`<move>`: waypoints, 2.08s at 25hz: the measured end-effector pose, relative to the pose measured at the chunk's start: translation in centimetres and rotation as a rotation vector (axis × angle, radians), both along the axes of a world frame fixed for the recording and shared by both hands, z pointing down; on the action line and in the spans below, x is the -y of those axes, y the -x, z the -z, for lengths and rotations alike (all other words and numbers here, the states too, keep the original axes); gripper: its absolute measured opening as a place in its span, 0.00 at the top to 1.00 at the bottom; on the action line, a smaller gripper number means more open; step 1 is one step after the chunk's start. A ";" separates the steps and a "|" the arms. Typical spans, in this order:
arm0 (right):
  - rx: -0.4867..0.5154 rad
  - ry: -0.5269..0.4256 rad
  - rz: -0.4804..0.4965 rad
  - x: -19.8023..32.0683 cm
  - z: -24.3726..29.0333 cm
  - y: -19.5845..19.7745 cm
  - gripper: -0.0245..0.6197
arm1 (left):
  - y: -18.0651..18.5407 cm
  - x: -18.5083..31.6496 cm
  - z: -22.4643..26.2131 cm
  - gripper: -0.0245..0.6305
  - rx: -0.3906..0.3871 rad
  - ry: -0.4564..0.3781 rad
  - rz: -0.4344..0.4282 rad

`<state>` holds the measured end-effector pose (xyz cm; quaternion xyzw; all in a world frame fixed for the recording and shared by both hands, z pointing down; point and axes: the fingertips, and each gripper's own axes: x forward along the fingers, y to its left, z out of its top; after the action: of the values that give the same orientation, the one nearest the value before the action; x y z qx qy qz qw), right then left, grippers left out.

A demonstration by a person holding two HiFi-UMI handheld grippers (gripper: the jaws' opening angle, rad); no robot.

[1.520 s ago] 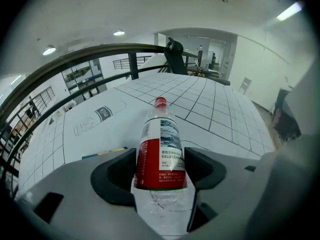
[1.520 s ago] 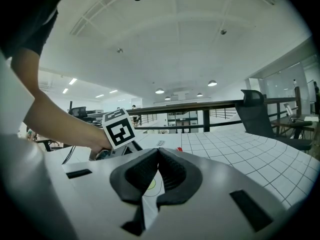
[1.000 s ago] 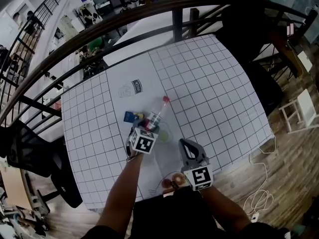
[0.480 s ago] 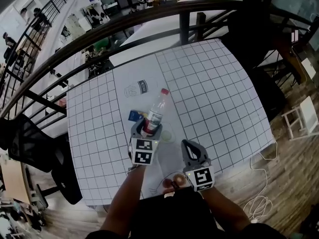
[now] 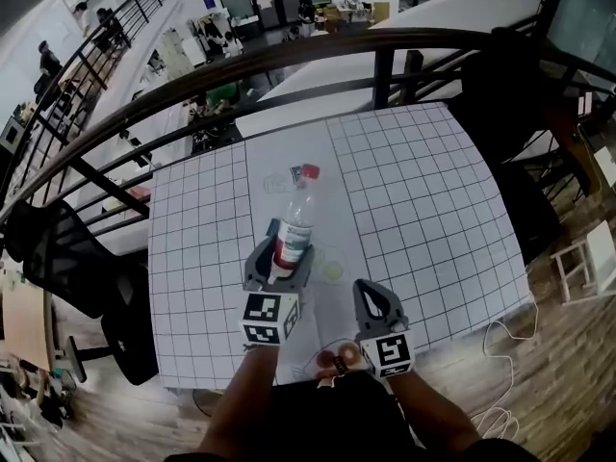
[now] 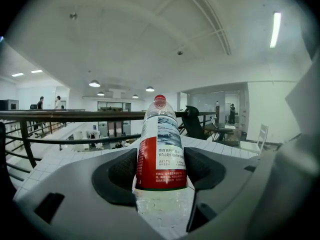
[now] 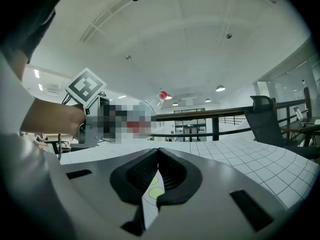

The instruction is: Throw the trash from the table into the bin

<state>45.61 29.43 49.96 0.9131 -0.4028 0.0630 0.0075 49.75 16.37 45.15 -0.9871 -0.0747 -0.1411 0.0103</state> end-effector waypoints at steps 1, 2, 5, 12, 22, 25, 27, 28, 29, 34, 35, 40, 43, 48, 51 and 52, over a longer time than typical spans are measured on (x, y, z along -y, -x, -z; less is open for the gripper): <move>-0.002 -0.001 0.005 0.1 0.2 0.0 0.93 | 0.3 0.4 0.3 0.50 -0.004 0.008 0.013; -0.003 -0.003 0.009 0.3 0.4 0.0 0.93 | 0.7 0.9 0.6 0.50 -0.006 0.018 0.027; -0.012 -0.002 0.028 1.0 1.1 0.5 0.93 | 2.2 2.4 1.7 0.50 -0.018 0.047 0.068; -0.057 0.008 0.113 3.0 1.8 1.4 0.93 | 5.4 3.9 4.3 0.50 -0.140 0.072 0.100; -0.094 -0.022 0.202 7.6 4.2 5.4 0.93 | 12.1 8.3 6.9 0.50 -0.267 0.123 0.199; -0.090 -0.032 0.230 10.0 4.7 6.4 0.93 | 13.8 10.5 7.6 0.50 -0.292 0.106 0.219; -0.088 -0.048 0.248 11.8 5.1 7.4 0.93 | 15.2 11.9 8.0 0.50 -0.302 0.096 0.231; -0.088 -0.055 0.258 12.6 5.3 8.0 0.93 | 16.1 12.6 8.1 0.50 -0.308 0.095 0.236; -0.089 -0.063 0.270 13.5 5.5 8.7 0.93 | 17.0 13.3 8.3 0.50 -0.314 0.097 0.242; -0.102 -0.070 0.358 18.1 6.5 12.3 0.93 | 21.5 17.0 8.9 0.50 -0.336 0.108 0.301; -0.106 -0.068 0.374 19.1 6.6 13.0 0.93 | 22.4 17.8 9.0 0.50 -0.338 0.107 0.313; -0.102 -0.068 0.438 23.6 6.8 16.8 0.93 | 27.1 21.4 9.1 0.50 -0.341 0.097 0.374; -0.115 -0.072 0.490 26.3 7.1 19.4 0.93 | 30.3 23.7 8.8 0.50 -0.339 0.090 0.415; -0.099 -0.076 0.572 30.2 7.0 24.1 0.93 | 36.0 26.7 8.2 0.50 -0.350 0.086 0.488; -0.084 -0.074 0.623 32.3 6.7 27.0 0.93 | 39.2 28.1 7.8 0.50 -0.367 0.080 0.517; -0.087 -0.067 0.642 33.0 6.6 28.0 0.93 | 40.3 28.6 7.6 0.50 -0.369 0.082 0.527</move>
<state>17.65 -3.54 43.40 0.7409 -0.6715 0.0050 0.0140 9.45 -12.22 37.54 -0.9810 0.1810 0.0456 -0.0529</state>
